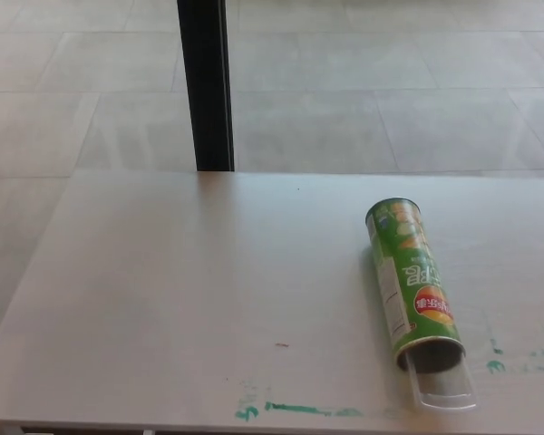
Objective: Use the finger on the right hand of the robot to pull out the chips tray kept inside a container in the middle of the desk
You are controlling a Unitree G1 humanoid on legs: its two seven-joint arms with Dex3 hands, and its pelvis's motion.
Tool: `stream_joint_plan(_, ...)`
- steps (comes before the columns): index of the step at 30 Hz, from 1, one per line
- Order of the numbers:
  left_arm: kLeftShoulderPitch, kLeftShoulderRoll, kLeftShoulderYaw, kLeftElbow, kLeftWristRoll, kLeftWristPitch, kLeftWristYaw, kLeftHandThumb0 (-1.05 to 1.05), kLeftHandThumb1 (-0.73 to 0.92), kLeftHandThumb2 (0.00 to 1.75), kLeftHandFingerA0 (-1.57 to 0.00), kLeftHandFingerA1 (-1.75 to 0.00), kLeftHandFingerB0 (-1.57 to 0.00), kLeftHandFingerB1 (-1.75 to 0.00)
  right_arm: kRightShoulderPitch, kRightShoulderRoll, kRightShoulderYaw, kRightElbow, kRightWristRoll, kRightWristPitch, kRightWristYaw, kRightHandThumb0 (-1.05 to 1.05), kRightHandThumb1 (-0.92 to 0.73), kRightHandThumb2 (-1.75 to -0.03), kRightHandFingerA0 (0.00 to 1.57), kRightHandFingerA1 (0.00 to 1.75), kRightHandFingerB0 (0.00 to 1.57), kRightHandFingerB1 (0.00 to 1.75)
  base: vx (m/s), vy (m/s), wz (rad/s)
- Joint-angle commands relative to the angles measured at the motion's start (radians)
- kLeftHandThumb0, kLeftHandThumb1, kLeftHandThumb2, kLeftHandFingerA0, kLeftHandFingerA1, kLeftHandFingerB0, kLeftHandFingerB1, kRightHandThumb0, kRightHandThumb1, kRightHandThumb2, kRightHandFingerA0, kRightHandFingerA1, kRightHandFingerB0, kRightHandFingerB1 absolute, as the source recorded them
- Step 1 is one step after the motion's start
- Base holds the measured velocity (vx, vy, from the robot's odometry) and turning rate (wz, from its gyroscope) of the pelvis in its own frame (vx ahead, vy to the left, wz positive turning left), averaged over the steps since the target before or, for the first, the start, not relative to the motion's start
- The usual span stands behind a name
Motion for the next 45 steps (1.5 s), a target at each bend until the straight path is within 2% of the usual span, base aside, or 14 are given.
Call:
stream_joint_plan(1,-0.006,0.021,0.017,0.000,-0.034,-0.001,-0.059,-0.25,0.64,0.58,-0.61,-0.69,-0.56,-0.59,0.012,-0.015,-0.066,-0.189,0.095,-0.044,0.003,-0.29,-0.60,-0.57,0.90,0.96,0.31,0.45,0.00,0.000,0.00)
stream_joint_plan(10,-0.012,0.024,0.011,-0.015,-0.033,0.001,-0.063,-0.26,0.64,0.60,-0.62,-0.71,-0.55,-0.60,-0.014,-0.027,-0.091,-0.639,0.128,0.011,0.013,-0.33,-0.55,-0.57,0.93,0.87,0.34,0.39,0.00,0.000,0.00)
stream_joint_plan(11,-0.013,0.023,0.012,-0.012,-0.034,0.000,-0.062,-0.28,0.44,0.90,-0.61,-0.75,-0.49,-0.67,-0.019,-0.036,-0.085,-0.696,0.133,0.018,0.026,-0.39,-0.43,-0.73,0.92,0.88,0.28,0.47,0.00,0.000,0.00)
stream_joint_plan(16,-0.007,0.026,0.010,-0.027,-0.031,-0.003,-0.062,-0.29,0.44,0.90,-0.64,-0.77,-0.51,-0.68,-0.018,-0.046,-0.028,-0.906,0.068,0.038,0.036,-0.37,-0.50,-0.55,0.98,0.82,0.34,0.35,0.00,0.000,0.00)
stream_joint_plan(17,-0.006,0.024,0.012,-0.026,-0.035,-0.006,-0.067,-0.26,0.62,0.62,-0.62,-0.73,-0.56,-0.62,-0.009,-0.051,-0.004,-0.945,0.023,0.027,0.039,-0.35,-0.50,-0.56,1.02,0.90,0.33,0.34,0.00,0.000,0.00)
stream_joint_plan(18,-0.004,0.025,0.012,-0.031,-0.036,-0.003,-0.068,-0.28,0.44,0.91,-0.60,-0.76,-0.49,-0.67,0.001,-0.052,0.017,-0.982,-0.006,0.024,0.047,-0.32,-0.51,-0.56,1.00,0.91,0.32,0.33,0.00,0.000,0.00)
stream_joint_plan(20,-0.003,0.026,0.009,-0.029,-0.030,-0.007,-0.066,-0.27,0.63,0.61,-0.63,-0.73,-0.57,-0.61,0.005,-0.043,0.046,-1.019,-0.048,0.028,0.042,-0.25,-0.50,-0.55,1.03,0.84,0.33,0.33,0.00,0.000,0.00)
stream_joint_plan(23,-0.003,0.027,0.008,-0.028,-0.028,-0.010,-0.066,-0.27,0.63,0.61,-0.63,-0.73,-0.57,-0.61,0.010,-0.039,0.058,-1.040,-0.064,0.039,0.035,-0.25,-0.50,-0.55,1.03,0.84,0.33,0.33,0.00,0.000,0.00)
stream_joint_plan(24,-0.005,0.021,0.012,-0.027,-0.034,-0.004,-0.061,-0.28,0.44,0.90,-0.61,-0.76,-0.49,-0.67,0.023,-0.058,0.091,-1.071,-0.101,0.025,0.066,-0.22,-0.53,-0.55,0.99,0.87,0.29,0.34,0.00,0.000,0.00)
stream_joint_plan(25,-0.012,0.022,0.010,-0.013,-0.031,-0.007,-0.061,-0.26,0.64,0.60,-0.62,-0.71,-0.55,-0.60,0.026,-0.053,0.109,-1.101,-0.117,0.057,0.061,-0.21,-0.51,-0.55,1.01,0.87,0.30,0.34,0.00,0.000,0.00)
stream_joint_plan(37,-0.017,0.024,0.011,-0.022,-0.038,0.001,-0.070,-0.25,0.63,0.60,-0.60,-0.72,-0.55,-0.61,0.091,-0.123,0.347,-1.241,-0.359,0.119,0.130,-0.31,-0.55,-0.57,0.97,0.87,0.29,0.31,0.00,0.000,0.00)
stream_joint_plan(38,-0.018,0.025,0.011,-0.017,-0.039,-0.002,-0.074,-0.26,0.63,0.60,-0.60,-0.71,-0.55,-0.60,0.091,-0.125,0.364,-1.243,-0.371,0.120,0.133,-0.23,-0.37,-0.88,0.93,0.93,0.15,0.50,0.00,0.000,0.00)
stream_joint_plan(39,-0.024,0.026,0.009,-0.003,-0.037,-0.009,-0.074,-0.26,0.63,0.60,-0.61,-0.72,-0.56,-0.60,0.088,-0.136,0.394,-1.257,-0.404,0.152,0.146,-0.34,-0.57,-0.57,0.94,0.84,0.26,0.30,0.00,0.000,0.00)
stream_joint_plan(45,-0.028,0.027,0.006,0.002,-0.036,-0.007,-0.073,-0.26,0.64,0.60,-0.62,-0.72,-0.55,-0.60,0.056,-0.163,0.482,-1.227,-0.470,0.155,0.152,-0.33,-0.57,-0.57,0.95,0.81,0.28,0.30,0.00,0.000,0.00)
